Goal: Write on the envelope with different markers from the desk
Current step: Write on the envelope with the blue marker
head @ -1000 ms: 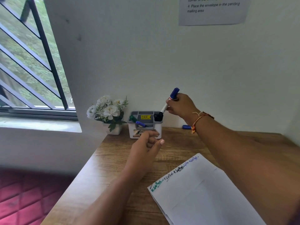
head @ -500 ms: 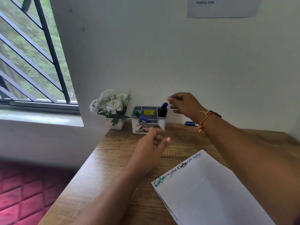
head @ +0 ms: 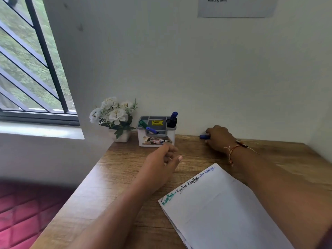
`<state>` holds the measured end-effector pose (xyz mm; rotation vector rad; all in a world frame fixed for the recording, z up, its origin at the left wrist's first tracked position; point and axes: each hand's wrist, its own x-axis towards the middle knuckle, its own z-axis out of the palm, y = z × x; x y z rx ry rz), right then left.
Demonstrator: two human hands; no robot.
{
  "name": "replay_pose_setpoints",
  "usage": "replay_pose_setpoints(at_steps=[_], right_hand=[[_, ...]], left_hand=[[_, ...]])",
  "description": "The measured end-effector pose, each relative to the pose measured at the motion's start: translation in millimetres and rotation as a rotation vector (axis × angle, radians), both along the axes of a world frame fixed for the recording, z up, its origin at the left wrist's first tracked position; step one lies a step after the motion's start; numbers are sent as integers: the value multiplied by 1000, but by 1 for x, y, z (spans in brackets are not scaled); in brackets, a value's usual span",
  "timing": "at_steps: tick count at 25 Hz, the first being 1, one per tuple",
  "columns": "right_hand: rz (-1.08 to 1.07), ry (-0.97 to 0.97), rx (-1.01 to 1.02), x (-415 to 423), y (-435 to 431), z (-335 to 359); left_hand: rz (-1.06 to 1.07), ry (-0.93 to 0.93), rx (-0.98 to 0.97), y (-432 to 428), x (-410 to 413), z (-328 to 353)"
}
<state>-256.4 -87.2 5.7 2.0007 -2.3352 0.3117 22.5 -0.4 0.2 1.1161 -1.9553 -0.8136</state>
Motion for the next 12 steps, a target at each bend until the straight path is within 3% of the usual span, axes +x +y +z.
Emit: replay_pose_setpoints(at_steps=[7,12], right_hand=[[128,110,-30,-1,22,3],[366,-104,-274,44,82,48]], left_hand=[[-6,-55,-10,0,-1,-1],[-22,8,27,5,-4,3]])
